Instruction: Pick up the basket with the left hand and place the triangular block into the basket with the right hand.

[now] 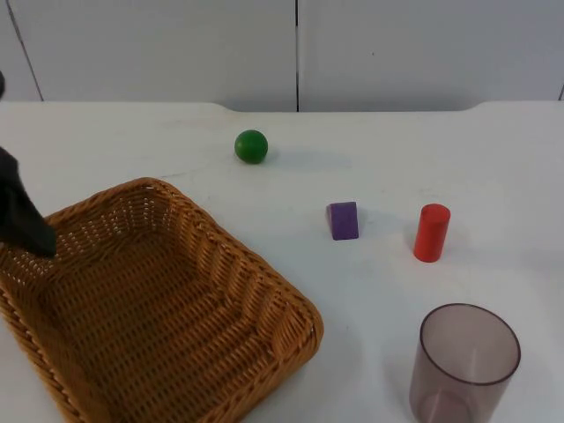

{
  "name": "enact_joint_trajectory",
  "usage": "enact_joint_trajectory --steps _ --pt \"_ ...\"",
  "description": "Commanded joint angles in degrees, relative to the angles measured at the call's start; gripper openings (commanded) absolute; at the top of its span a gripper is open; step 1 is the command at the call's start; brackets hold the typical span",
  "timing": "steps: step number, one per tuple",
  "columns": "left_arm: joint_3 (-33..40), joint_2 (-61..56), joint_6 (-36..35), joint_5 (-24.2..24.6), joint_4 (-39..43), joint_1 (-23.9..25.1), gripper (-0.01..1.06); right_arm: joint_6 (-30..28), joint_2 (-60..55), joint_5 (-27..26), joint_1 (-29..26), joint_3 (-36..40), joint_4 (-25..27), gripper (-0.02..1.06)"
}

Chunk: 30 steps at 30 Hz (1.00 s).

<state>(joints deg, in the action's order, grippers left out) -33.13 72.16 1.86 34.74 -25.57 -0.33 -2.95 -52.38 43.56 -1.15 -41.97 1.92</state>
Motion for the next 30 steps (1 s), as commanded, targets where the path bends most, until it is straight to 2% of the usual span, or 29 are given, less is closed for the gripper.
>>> enact_joint_trajectory --steps 1,8,20,25,29,30 --pt "-0.39 3.45 -0.29 -2.99 -3.63 -0.21 0.94 -0.56 0.00 -0.89 -0.33 -0.25 0.20 1.05" --pt "-0.39 14.58 -7.46 -8.10 -1.06 -0.21 0.94 -0.56 0.00 -0.89 -0.33 -0.25 0.20 1.05" --pt "-0.39 27.58 -9.70 -16.42 -5.79 -1.21 0.93 -0.56 0.00 -1.14 -0.33 -0.25 0.20 1.05" --pt "-0.39 29.76 -10.28 -18.89 -6.86 -3.22 0.83 -0.56 0.00 -1.42 -0.33 -0.25 0.20 1.05" --pt "-0.39 31.39 -10.37 -21.58 -9.12 -5.61 0.69 -0.56 0.00 -1.42 -0.33 -0.25 0.20 1.05" --pt "-0.39 31.39 -10.37 -21.58 -9.12 -5.61 0.69 -0.56 0.00 -1.42 -0.33 -0.25 0.20 1.05"
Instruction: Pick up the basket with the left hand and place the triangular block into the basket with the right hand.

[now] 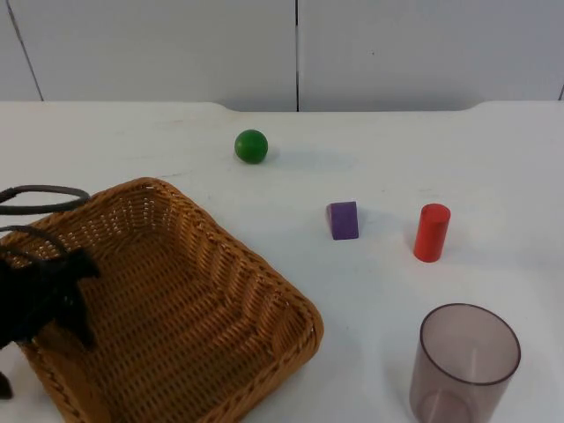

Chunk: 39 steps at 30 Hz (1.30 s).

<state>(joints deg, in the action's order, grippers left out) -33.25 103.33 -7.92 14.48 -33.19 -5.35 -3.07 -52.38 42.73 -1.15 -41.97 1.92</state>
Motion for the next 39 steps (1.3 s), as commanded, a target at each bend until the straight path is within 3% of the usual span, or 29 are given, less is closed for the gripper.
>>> enact_joint_trajectory --steps 1,4,6,9,10,12,15,21,25,26,31,39 --pt "-0.26 0.46 -0.59 -1.32 -1.62 -0.60 0.67 -0.44 0.00 -0.58 -0.33 -0.25 0.20 1.05" --pt "-0.26 1.35 -0.59 -1.43 -3.57 -0.73 0.51 -0.44 0.00 -0.61 -0.33 -0.25 0.35 1.05" --pt "-0.26 1.48 -0.59 -1.52 -3.66 -0.73 0.47 -0.44 0.00 -0.61 -0.33 -0.25 0.35 1.05" --pt "-0.26 1.61 -0.59 -1.64 -3.99 -0.73 0.19 -0.44 0.00 -0.83 -0.33 -0.25 0.31 1.05" --pt "-0.26 1.61 -0.59 -1.64 -3.99 -0.73 0.19 -0.44 0.00 -0.83 -0.33 -0.25 0.31 1.05" --pt "-0.26 1.61 -0.59 -1.78 -3.99 -0.73 0.00 -0.44 0.00 -1.18 -0.33 -0.25 0.31 1.05" --pt "-0.26 0.70 -0.59 -1.19 -3.99 -0.73 0.00 -0.44 0.00 -1.18 -0.33 -0.25 0.31 1.05" --pt "-0.38 -5.71 3.55 7.04 -0.11 0.67 0.00 -0.44 0.00 -2.33 -0.33 -0.25 0.31 1.05" --pt "-0.38 -11.47 15.23 16.95 0.00 6.50 0.00 -0.44 0.00 -1.85 -0.33 -0.25 0.31 1.05" --pt "-0.38 -11.47 15.23 16.95 0.00 6.50 0.00 -0.44 0.00 -1.85 -0.33 -0.25 0.31 1.05" --pt "-0.38 -16.77 26.30 27.88 -0.55 16.71 0.00 -0.44 0.00 -2.01 -0.33 -0.25 1.83 1.05" --pt "-0.77 -18.37 33.52 31.13 -1.17 18.73 0.00 -1.10 0.00 -2.08 -0.33 -0.25 1.69 1.05"
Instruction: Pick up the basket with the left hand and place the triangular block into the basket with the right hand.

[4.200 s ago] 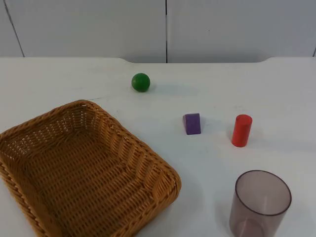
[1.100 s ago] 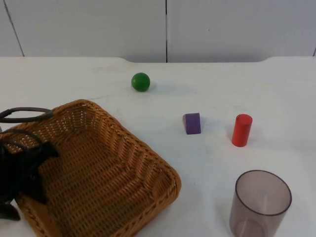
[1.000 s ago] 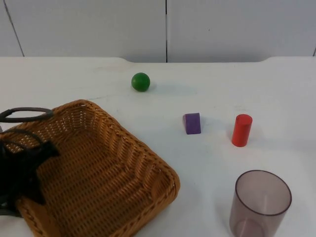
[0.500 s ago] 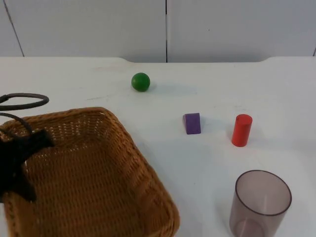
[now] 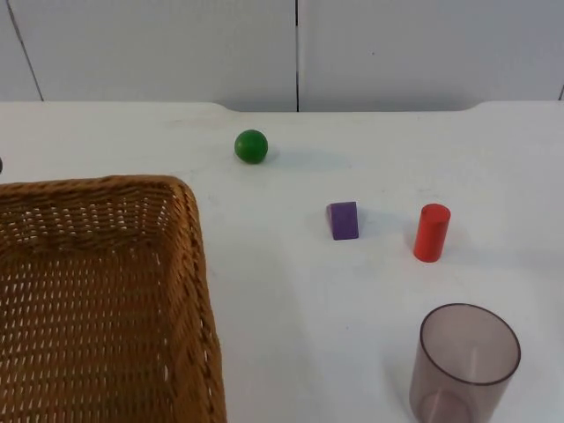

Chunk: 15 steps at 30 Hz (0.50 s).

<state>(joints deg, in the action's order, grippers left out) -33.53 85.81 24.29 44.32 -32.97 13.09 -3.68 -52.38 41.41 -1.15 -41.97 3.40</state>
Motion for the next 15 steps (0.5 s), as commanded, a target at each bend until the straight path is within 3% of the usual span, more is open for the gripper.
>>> enact_joint_trajectory --steps 1,4,8,15 --pt "-0.49 -0.85 1.80 1.40 -1.39 0.29 0.00 -1.21 0.00 -0.71 -0.33 -0.25 0.22 1.05" --pt "-1.23 -0.62 2.54 1.78 -1.48 0.29 0.00 -1.86 0.00 -0.87 -0.33 -0.25 0.22 1.05" --pt "-6.77 -0.62 5.34 7.06 -5.28 0.02 0.00 -1.89 0.00 -0.97 -0.33 -0.25 0.48 1.05" --pt "-11.99 1.75 3.80 6.77 -5.65 -0.08 0.00 -1.98 0.00 -0.97 -0.33 -0.25 2.49 1.05"
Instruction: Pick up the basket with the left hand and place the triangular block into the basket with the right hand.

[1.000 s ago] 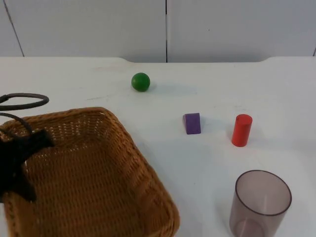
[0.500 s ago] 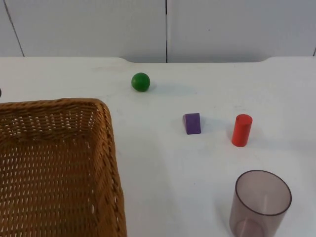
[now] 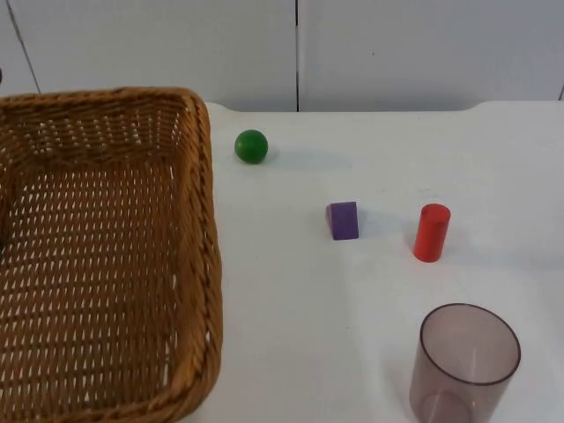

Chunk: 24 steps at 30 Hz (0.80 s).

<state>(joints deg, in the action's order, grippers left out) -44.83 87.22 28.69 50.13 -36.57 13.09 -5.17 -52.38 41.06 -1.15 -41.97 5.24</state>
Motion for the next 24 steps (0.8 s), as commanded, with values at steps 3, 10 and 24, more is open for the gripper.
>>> enact_joint_trajectory --steps 3,10,24 --pt "-2.73 3.84 -0.60 1.53 -2.05 -0.31 0.00 -1.59 0.00 -0.62 -0.33 -0.25 1.24 1.05" --pt "-9.18 13.95 -0.45 1.04 -1.54 -4.05 0.00 -2.41 0.00 -0.32 -0.33 -0.25 1.38 1.05" --pt "-9.71 17.34 -0.45 -2.12 0.32 -4.40 0.00 -11.19 0.00 0.05 -0.33 -0.25 7.30 1.05"
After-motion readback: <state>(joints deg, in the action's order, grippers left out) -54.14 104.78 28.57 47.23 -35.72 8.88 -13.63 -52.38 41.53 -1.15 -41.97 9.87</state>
